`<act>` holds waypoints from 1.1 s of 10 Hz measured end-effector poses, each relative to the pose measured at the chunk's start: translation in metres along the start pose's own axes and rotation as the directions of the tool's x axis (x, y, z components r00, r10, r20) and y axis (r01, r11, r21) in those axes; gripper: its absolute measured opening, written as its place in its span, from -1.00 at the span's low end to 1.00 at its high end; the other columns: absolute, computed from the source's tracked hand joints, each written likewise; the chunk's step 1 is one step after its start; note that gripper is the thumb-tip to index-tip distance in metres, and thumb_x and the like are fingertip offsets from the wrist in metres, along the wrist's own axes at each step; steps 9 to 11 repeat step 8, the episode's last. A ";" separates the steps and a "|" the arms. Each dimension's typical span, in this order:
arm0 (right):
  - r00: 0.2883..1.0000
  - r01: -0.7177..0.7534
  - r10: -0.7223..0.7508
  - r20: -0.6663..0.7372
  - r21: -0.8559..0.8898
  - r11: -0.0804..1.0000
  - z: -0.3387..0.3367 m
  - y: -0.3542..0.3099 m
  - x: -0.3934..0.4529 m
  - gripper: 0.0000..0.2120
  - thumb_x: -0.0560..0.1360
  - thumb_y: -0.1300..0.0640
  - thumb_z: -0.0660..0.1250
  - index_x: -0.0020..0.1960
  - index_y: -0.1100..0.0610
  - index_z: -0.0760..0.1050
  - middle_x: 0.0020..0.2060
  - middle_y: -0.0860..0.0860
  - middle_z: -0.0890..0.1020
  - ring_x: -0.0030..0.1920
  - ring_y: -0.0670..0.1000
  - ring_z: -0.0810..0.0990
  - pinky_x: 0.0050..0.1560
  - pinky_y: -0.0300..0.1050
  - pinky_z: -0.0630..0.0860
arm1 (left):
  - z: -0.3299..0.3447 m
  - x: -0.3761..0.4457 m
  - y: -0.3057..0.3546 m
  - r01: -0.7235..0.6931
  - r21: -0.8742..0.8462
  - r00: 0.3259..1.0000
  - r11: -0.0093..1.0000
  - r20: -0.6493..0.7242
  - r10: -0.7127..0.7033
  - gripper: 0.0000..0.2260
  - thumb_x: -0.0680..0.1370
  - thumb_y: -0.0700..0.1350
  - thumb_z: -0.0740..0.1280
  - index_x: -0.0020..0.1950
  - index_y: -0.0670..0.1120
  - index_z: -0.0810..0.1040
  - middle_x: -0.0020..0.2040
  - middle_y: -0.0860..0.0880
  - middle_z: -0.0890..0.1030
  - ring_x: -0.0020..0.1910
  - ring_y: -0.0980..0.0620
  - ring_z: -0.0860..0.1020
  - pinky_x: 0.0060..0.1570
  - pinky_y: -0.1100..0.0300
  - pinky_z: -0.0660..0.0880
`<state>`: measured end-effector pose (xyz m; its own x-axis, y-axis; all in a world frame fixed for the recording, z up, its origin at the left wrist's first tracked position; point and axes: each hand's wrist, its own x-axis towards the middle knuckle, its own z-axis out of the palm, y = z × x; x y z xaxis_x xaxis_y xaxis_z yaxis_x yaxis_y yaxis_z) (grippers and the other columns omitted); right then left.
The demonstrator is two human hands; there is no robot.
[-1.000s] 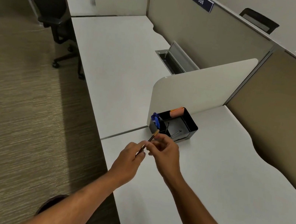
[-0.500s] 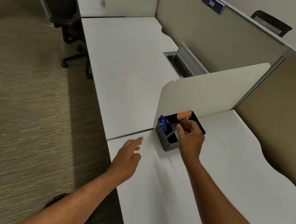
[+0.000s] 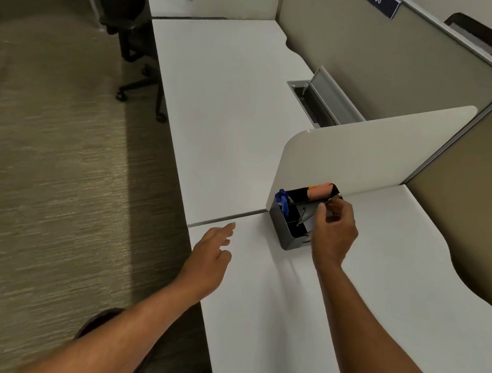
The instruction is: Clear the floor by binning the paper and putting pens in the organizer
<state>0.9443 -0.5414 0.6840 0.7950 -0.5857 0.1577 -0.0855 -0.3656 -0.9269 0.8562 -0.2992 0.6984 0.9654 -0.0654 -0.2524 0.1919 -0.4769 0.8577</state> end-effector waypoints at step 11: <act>0.986 -0.068 0.101 0.134 -0.232 0.970 0.000 0.011 0.006 -0.93 0.56 0.10 0.43 -0.06 0.10 0.61 -0.21 -0.07 0.67 -0.20 -0.09 0.64 -0.15 -0.17 0.58 | 0.004 -0.006 0.003 0.013 -0.048 1.000 0.999 -0.023 -0.015 -0.46 0.67 -0.31 0.16 0.60 0.10 0.28 0.44 0.09 0.43 0.38 0.15 0.43 0.31 0.24 0.40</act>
